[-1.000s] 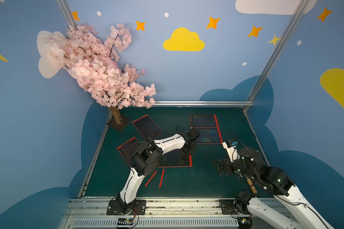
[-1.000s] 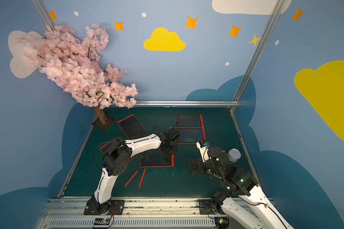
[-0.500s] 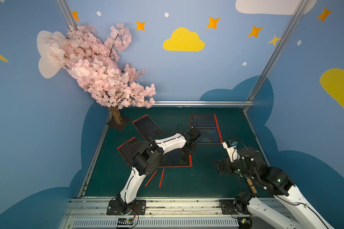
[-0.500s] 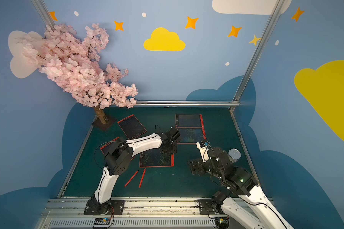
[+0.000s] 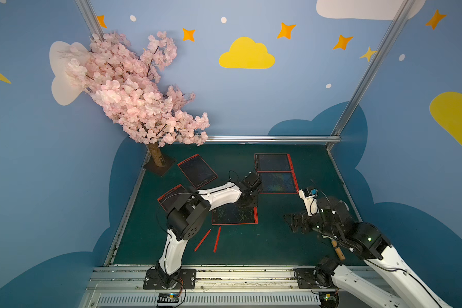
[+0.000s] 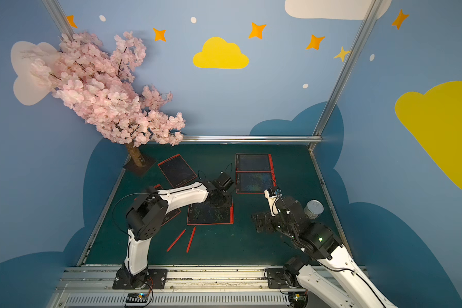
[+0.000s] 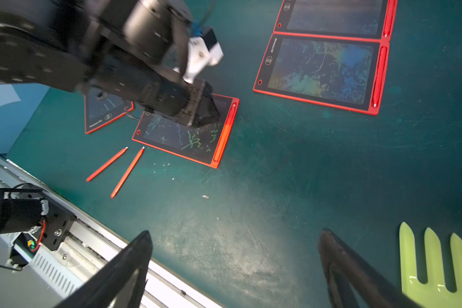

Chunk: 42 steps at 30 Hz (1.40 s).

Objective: Place the stylus back onto the writing tablet
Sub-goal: Place the stylus on the writing tablet, then move the writing tablet to the center of the board.

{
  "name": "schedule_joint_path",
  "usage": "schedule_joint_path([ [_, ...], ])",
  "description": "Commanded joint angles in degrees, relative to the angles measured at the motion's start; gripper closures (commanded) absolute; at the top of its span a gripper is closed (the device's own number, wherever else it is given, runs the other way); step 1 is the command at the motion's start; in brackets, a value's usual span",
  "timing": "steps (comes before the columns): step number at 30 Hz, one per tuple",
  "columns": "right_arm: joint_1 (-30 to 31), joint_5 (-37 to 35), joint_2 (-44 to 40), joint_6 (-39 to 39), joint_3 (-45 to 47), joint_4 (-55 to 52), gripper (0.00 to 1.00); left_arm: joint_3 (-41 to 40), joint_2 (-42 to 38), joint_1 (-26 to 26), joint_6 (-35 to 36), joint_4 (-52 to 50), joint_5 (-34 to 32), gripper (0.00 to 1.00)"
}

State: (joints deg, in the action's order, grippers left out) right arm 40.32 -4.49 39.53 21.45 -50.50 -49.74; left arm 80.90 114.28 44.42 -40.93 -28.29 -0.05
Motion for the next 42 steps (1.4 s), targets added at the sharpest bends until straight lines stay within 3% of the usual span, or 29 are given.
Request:
schedule_joint_path([
  [1, -0.2, -0.5, 1.4, 2.9, 1.5, 1.5, 0.04, -3.0, -6.4, -1.6, 2.0, 3.7, 2.3, 0.8],
  [6, -0.2, -0.4, 3.0, 6.0, 2.9, 2.5, 0.04, -9.9, -14.6, -4.9, 4.3, 3.4, 4.3, 0.69],
  [12, -0.2, 0.2, 5.8, 9.4, 3.2, 2.2, 0.05, -18.0, -23.1, -11.4, 6.4, 0.4, 6.3, 0.48],
  [17, -0.1, -1.4, 7.4, 13.0, 4.3, 3.6, 0.04, -22.7, -26.3, -16.7, 8.3, -2.0, 8.6, 0.22],
  [22, -0.1, -1.3, 8.8, 14.6, 4.7, 4.6, 0.03, -24.6, -25.7, -19.0, 9.6, -1.8, 11.7, 0.03],
  [42, -0.3, 1.0, 7.8, 13.9, 6.9, 6.3, 0.03, -27.3, -18.4, -18.8, 8.7, 2.7, 8.9, 0.01],
])
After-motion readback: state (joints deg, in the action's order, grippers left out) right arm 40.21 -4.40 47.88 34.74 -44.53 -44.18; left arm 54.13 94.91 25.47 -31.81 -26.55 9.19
